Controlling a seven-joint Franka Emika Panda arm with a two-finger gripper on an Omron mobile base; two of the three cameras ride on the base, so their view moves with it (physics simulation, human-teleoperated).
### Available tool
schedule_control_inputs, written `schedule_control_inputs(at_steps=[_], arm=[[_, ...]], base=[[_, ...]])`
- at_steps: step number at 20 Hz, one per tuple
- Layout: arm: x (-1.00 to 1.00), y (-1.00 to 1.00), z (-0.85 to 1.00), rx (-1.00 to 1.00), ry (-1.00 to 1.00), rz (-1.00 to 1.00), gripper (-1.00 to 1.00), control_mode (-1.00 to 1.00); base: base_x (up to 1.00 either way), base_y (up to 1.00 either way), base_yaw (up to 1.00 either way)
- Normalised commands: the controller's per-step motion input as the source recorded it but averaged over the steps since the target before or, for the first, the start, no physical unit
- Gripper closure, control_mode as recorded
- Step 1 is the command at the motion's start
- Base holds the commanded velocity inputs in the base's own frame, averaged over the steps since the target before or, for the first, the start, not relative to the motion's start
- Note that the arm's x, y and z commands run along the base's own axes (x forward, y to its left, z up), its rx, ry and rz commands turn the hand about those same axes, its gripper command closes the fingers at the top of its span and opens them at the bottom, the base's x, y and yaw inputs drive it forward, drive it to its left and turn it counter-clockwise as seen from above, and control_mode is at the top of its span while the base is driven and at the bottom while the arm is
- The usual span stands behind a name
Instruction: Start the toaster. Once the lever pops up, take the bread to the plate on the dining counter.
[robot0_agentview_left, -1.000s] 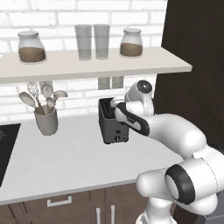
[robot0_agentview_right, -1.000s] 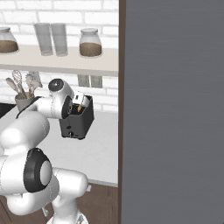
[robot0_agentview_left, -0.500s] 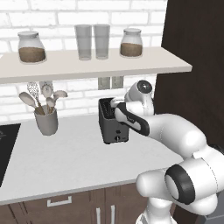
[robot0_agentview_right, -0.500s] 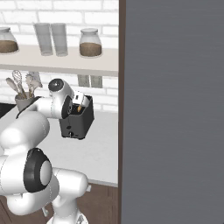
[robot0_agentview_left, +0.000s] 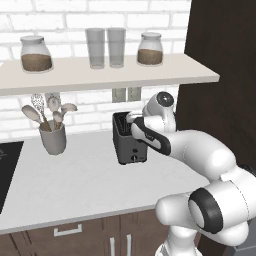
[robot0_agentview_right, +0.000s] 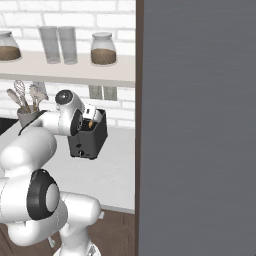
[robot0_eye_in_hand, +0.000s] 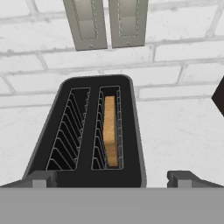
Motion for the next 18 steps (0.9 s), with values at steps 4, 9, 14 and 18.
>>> schedule_control_inputs(at_steps=[4,9,14,18], arm=[[0.0,0.0,0.0,0.0,0.0,0.0,-1.0,-1.0],[0.0,0.0,0.0,0.0,0.0,0.0,-1.0,-1.0],[0.0,0.0,0.0,0.0,0.0,0.0,-1.0,-1.0],[0.0,0.0,0.0,0.0,0.0,0.0,-1.0,-1.0]], base=[[0.0,0.0,0.0],[0.0,0.0,0.0],[0.0,0.0,0.0],[0.0,0.0,0.0]])
